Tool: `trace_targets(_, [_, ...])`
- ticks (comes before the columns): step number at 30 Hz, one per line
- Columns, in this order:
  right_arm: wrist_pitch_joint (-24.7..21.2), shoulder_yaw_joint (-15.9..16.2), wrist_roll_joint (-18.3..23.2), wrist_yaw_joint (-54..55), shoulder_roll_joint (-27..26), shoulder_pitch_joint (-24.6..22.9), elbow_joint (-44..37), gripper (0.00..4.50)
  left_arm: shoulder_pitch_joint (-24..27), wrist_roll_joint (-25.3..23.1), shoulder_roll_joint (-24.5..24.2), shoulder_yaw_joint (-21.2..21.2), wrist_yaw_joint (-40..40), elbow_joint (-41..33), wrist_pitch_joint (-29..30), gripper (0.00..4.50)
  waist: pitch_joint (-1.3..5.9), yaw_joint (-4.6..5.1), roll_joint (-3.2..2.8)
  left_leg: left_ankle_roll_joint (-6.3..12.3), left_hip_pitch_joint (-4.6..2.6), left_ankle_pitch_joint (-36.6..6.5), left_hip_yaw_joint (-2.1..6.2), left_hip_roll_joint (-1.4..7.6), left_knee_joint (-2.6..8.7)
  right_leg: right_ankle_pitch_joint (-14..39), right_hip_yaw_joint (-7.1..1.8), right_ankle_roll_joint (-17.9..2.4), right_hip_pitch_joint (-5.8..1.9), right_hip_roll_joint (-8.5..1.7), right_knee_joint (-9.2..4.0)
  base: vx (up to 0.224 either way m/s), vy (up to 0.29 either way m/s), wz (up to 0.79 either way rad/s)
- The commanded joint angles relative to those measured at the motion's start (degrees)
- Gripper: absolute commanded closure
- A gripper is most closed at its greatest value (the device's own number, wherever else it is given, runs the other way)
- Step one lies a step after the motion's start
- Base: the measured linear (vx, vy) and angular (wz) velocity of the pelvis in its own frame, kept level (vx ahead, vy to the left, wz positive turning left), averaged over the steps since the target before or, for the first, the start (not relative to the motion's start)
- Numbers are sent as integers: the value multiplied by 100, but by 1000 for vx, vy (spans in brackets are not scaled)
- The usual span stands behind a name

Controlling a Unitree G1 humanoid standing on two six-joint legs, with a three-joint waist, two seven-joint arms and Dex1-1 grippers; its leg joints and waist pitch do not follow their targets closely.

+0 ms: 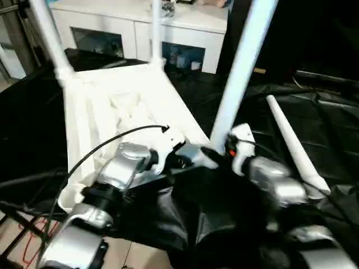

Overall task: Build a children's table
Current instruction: Rotate leg to tighten

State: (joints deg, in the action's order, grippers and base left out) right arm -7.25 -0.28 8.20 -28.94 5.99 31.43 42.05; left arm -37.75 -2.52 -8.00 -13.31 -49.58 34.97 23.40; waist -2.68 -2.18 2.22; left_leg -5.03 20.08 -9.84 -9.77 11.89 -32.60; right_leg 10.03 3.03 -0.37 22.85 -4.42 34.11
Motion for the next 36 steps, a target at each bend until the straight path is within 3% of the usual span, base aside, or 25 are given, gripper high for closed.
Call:
trace_targets(1, [-83,385,-227,-109,-392,-95,447,108,-115,221,437,-132,-144,-347,-98,450,312,-13,-29,59,15,-1775,7,67,386,2154,-169,-929,-212,-287,-506,0,0,0])
trace_targets(3, [-79,366,-176,-201,-375,-68,457,108,-104,232,405,-166,-221,-375,-106,450,318,-7,-45,87,3,-1764,-2,73,378,2002,-182,-999,-205,-281,-499,0,0,0])
trace_targets(5, [-3,531,-187,-749,-141,-135,221,75,-42,286,193,-272,-589,-476,-179,450,335,-18,-51,155,16,-1623,-7,84,375,1573,-192,-1119,-237,-278,-450,0,0,0])
trace_targets(7, [51,587,-164,-1021,-40,-193,94,75,-17,297,95,-305,-738,-504,-222,450,341,-24,-54,201,22,-1554,-11,79,366,1414,-185,-1164,-258,-275,-443,0,0,0])
trace_targets(10, [252,736,-65,-1788,271,-365,-273,75,58,318,-188,-396,-1170,-595,-306,450,377,-48,-59,375,36,-1105,-29,87,332,637,-191,-1382,-297,-275,-362,0,0,0])
trace_targets(12, [358,830,-34,-2219,480,-451,-439,75,87,333,-358,-447,-1449,-631,-353,450,379,-48,-68,451,28,-1018,-38,94,322,398,-186,-1505,-296,-276,-331,0,0,0])
trace_targets(17, [191,1045,144,-3397,978,-661,-844,75,191,471,-783,-613,-2336,-817,-480,450,341,-136,-66,432,0,-1263,-39,129,348,795,-179,-1513,-284,-289,-362,0,0,0])
trace_targets(23, [155,1221,-1,-3905,1195,-726,-830,75,210,416,-1021,-749,-2768,-820,-591,450,322,-168,-80,250,-9,-1499,-28,136,371,1251,-179,-1390,-266,-309,-395,0,0,0])
trace_targets(25, [147,1225,6,-3934,1199,-733,-842,99,214,416,-1031,-751,-2788,-820,-597,450,324,-173,-74,230,-9,-1525,-28,132,371,1320,-181,-1368,-268,-312,-400,0,0,0])
trace_targets(32, [47,1231,156,-4076,1200,-802,-1000,154,226,447,-1114,-798,-2948,-840,-617,450,355,-231,-84,277,-11,-1202,-35,136,350,787,-178,-1466,-282,-300,-339,0,0,0])
trace_targets(36, [86,1169,111,-3872,1073,-850,-944,176,268,436,-1071,-775,-2785,-867,-596,450,343,-259,-80,226,-13,-1317,-35,134,361,979,-174,-1437,-276,-308,-357,0,0,0])
